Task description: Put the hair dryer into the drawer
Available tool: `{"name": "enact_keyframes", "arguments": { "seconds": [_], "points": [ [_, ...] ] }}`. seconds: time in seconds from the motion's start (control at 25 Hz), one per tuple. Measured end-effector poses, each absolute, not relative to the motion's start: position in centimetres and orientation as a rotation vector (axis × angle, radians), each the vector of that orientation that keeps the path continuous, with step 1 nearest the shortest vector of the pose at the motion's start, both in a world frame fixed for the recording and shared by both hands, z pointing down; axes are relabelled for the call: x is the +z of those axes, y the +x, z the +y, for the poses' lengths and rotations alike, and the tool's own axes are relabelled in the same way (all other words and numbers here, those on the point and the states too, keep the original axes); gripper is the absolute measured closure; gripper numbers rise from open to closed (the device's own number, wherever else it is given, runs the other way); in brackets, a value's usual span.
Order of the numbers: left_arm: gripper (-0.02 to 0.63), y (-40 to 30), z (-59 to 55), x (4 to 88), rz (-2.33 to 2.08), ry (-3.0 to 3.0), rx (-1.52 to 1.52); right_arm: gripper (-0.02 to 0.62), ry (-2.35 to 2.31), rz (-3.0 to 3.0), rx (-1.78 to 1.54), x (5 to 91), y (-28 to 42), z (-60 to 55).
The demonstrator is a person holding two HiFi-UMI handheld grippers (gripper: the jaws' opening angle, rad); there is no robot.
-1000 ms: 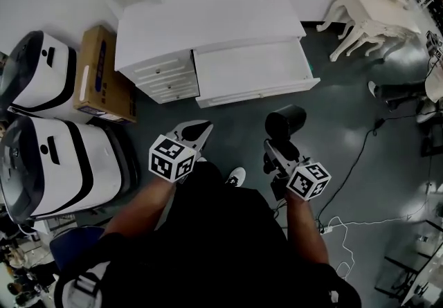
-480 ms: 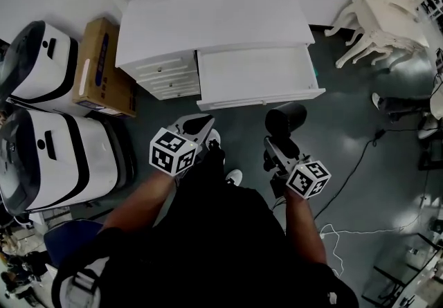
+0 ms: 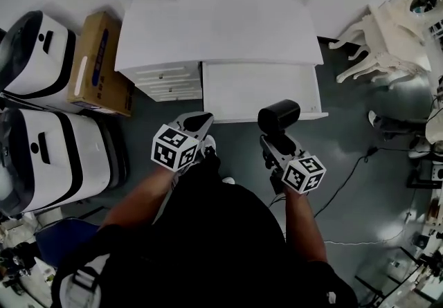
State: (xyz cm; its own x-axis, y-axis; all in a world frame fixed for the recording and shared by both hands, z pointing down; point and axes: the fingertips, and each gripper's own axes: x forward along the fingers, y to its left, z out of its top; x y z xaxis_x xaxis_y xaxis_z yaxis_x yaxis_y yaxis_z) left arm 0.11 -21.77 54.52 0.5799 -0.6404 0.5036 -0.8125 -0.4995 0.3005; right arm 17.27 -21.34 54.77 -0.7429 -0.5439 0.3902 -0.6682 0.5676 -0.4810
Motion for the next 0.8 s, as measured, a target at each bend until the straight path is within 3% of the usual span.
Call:
{"name": "enact_keyframes", "arguments": {
  "seconds": [0.8],
  "points": [
    [0.595,-6.6,-30.9,60.9,-1.077,2.232,0.537,0.356,0.595,-2.239,0.437,66.2,8.3,-34.7]
  ]
}}
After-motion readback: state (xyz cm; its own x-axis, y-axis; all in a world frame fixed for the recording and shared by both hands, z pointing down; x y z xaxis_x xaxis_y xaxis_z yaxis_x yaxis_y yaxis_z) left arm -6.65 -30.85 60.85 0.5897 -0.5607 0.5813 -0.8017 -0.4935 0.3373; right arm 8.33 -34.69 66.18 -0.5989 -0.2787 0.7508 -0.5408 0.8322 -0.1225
